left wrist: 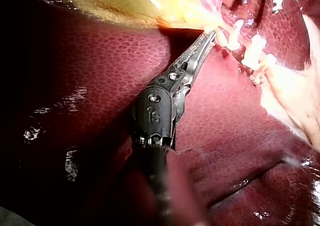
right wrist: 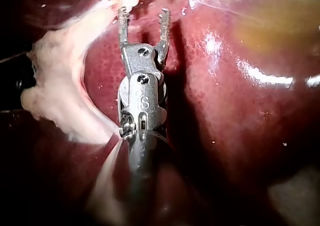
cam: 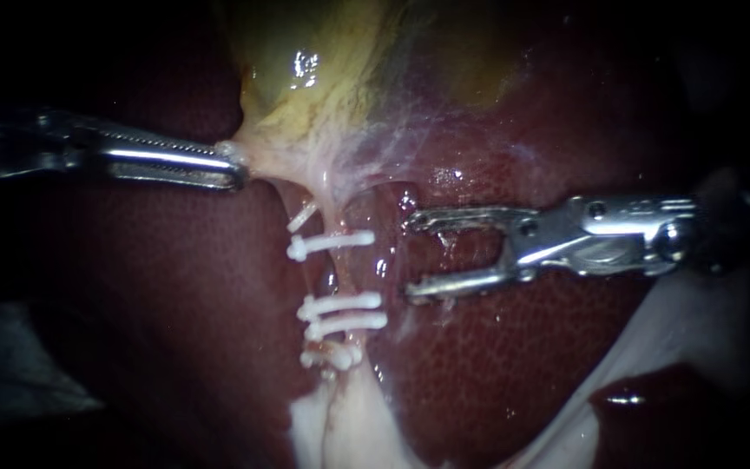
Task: Going back third clip right tube
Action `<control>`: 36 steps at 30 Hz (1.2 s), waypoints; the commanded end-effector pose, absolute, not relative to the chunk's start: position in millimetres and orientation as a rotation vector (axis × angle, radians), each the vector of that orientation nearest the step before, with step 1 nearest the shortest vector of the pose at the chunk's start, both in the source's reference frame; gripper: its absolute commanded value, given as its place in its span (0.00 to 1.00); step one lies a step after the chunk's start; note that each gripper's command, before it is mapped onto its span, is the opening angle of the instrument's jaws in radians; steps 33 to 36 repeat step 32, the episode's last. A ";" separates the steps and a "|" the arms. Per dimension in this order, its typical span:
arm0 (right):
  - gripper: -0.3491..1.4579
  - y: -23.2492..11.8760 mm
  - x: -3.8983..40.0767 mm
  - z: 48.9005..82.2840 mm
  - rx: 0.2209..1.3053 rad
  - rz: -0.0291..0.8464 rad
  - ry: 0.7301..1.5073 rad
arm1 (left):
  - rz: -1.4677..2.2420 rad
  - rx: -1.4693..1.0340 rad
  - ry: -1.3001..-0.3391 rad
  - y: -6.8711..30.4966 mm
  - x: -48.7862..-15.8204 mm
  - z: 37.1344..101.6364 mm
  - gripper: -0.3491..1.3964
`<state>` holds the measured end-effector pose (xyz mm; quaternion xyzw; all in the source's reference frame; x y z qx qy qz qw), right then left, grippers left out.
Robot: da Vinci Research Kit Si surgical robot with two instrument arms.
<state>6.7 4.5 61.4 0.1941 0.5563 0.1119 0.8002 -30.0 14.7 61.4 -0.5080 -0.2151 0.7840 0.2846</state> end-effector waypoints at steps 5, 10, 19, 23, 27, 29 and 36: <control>0.47 4.3 5.1 60.0 0.376 0.153 1.176 | 2.097 -1.359 -0.576 14.7 -30.0 61.4 0.00; 0.47 4.1 4.2 59.1 0.361 0.119 1.183 | 2.097 -1.359 -0.575 14.8 -30.0 61.7 0.00; 0.47 4.2 3.6 58.8 0.358 0.114 1.184 | 2.104 -1.357 -0.549 15.1 -32.1 65.5 0.00; 0.47 4.2 3.6 58.8 0.358 0.114 1.184 | 2.121 -1.347 -0.556 15.0 -32.9 67.5 0.00; 0.47 4.2 3.6 58.8 0.358 0.114 1.184 | 2.121 -1.345 -0.563 14.6 -33.4 68.0 0.00; 0.47 4.2 3.6 58.8 0.358 0.114 1.184 | 2.120 -1.344 -0.563 14.5 -33.5 67.9 0.00; 0.47 4.2 3.5 58.8 0.358 0.114 1.184 | 2.120 -1.344 -0.564 14.5 -33.4 67.7 0.00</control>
